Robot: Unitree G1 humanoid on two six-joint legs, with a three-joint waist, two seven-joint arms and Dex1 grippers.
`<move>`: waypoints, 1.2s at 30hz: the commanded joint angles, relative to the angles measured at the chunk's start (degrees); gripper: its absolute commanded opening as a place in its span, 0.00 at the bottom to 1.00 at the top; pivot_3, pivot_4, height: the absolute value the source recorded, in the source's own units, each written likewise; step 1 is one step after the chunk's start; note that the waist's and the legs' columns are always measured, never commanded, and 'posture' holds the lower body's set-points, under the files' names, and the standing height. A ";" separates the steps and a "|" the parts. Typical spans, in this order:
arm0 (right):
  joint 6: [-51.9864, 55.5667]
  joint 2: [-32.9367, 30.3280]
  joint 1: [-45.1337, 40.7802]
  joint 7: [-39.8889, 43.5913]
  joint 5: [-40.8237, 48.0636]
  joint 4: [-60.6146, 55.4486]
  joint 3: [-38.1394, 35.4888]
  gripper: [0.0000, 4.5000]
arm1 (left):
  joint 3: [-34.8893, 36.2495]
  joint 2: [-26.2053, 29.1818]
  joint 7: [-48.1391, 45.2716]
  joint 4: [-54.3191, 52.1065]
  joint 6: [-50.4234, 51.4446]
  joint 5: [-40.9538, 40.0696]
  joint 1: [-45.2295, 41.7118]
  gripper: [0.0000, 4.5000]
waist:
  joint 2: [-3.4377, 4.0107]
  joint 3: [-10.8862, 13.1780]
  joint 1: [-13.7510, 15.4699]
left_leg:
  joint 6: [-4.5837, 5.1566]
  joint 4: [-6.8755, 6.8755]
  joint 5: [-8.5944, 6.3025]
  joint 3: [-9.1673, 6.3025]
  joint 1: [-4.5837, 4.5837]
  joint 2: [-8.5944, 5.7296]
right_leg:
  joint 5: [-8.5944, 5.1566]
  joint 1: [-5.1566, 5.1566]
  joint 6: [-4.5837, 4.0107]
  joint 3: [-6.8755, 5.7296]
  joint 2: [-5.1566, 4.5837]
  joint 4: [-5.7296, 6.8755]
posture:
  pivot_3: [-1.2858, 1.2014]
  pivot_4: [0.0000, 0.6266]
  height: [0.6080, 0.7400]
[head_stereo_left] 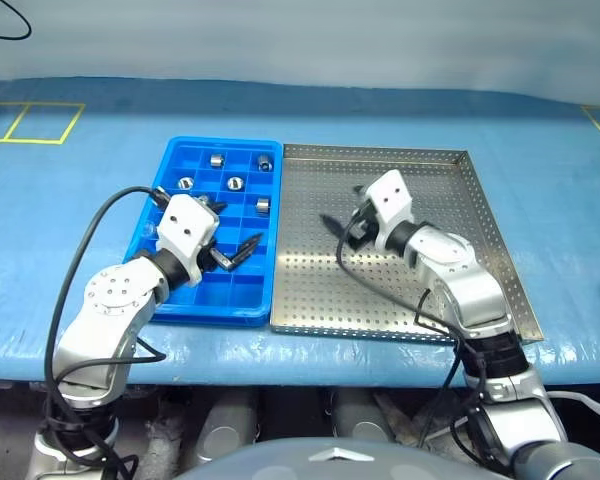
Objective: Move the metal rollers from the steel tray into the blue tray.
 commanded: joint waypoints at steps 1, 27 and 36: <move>1.92 0.48 -1.77 -4.73 -1.92 3.06 -2.50 1.00 | -1.06 0.32 -2.14 -1.38 -3.30 -2.24 -0.02 0.92 | 0.00 0.00 0.06 | 0.06 -0.01 -0.03 -0.01 0.00 0.00 | -0.01 0.00 -0.02 -0.01 0.06 0.00 | 0.50 0.24 1.00; 2.84 4.05 -5.09 -9.03 -1.21 17.54 -6.31 0.48 | -3.01 2.14 -3.00 1.07 -7.44 -3.14 -1.59 0.93 | 0.15 0.00 -1.84 | 0.16 -0.01 -0.04 0.04 0.05 0.03 | 0.02 0.03 0.04 0.09 0.19 0.02 | 0.50 0.24 1.00; 1.79 4.50 -5.37 -8.20 -0.80 16.69 -6.08 0.39 | -2.08 2.35 -2.53 0.03 -6.92 -4.43 -0.33 0.93 | 0.16 0.00 -1.86 | 0.15 -0.02 -0.03 0.04 0.06 0.06 | 0.02 0.03 0.04 0.10 0.23 0.03 | 0.50 0.24 1.00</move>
